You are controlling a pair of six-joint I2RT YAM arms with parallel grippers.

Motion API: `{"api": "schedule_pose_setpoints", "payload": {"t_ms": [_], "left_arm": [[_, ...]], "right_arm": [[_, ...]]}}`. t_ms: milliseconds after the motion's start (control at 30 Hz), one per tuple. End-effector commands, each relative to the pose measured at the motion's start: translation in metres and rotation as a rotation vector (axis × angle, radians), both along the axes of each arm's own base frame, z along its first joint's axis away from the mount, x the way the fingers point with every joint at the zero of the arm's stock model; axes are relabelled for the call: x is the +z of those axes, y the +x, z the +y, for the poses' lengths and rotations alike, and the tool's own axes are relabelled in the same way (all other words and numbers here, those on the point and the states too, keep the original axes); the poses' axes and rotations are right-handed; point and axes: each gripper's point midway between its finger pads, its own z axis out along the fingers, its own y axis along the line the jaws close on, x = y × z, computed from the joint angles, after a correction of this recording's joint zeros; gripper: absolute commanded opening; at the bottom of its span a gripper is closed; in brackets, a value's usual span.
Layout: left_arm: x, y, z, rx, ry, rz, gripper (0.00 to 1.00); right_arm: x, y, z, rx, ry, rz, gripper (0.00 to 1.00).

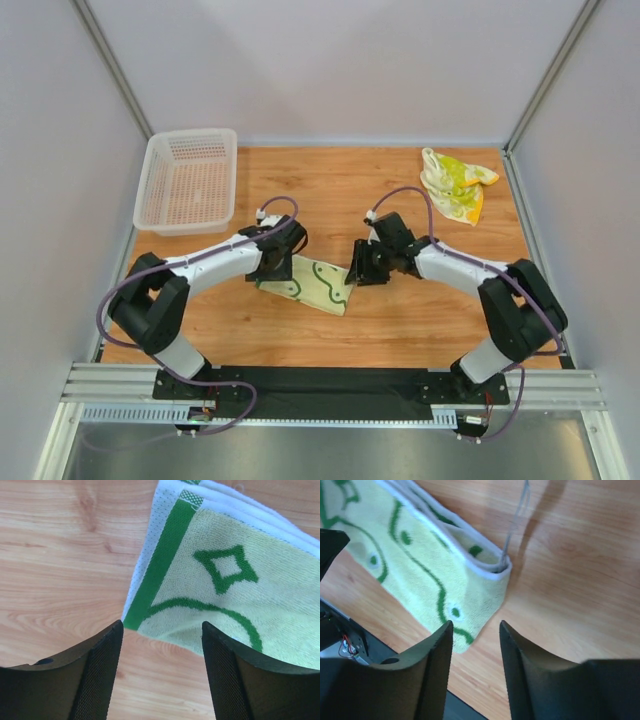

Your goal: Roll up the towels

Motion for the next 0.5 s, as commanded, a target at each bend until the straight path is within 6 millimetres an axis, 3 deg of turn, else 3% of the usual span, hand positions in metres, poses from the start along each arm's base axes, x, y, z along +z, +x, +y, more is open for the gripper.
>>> {"api": "schedule_pose_setpoints", "payload": {"t_ms": [0, 67, 167, 200, 300, 433, 467], "left_arm": [[0.049, 0.003, 0.011, 0.001, 0.075, -0.082, 0.72], [0.074, 0.003, 0.012, -0.001, 0.092, -0.129, 0.73], [0.102, -0.001, 0.009, -0.005, 0.133, -0.189, 0.80], [0.108, -0.005, 0.003, -0.033, 0.161, -0.222, 0.99], [0.118, -0.011, -0.020, -0.075, 0.175, -0.250, 1.00], [0.115, -0.029, -0.091, -0.238, 0.161, -0.278, 0.99], [0.113, -0.031, -0.107, -0.268, 0.145, -0.284, 0.99]], "right_arm": [[0.062, 0.012, 0.000, 0.020, 0.013, -0.133, 0.46], [0.089, 0.012, -0.004, 0.017, 0.011, -0.177, 0.55], [0.112, 0.010, -0.022, -0.027, -0.033, -0.238, 0.57], [0.113, 0.010, -0.036, -0.077, -0.090, -0.253, 0.57], [0.126, 0.008, -0.067, -0.202, -0.147, -0.327, 0.59], [0.131, -0.009, -0.105, -0.363, -0.171, -0.397, 0.61], [0.117, -0.018, -0.112, -0.372, -0.180, -0.385, 0.62]]}}
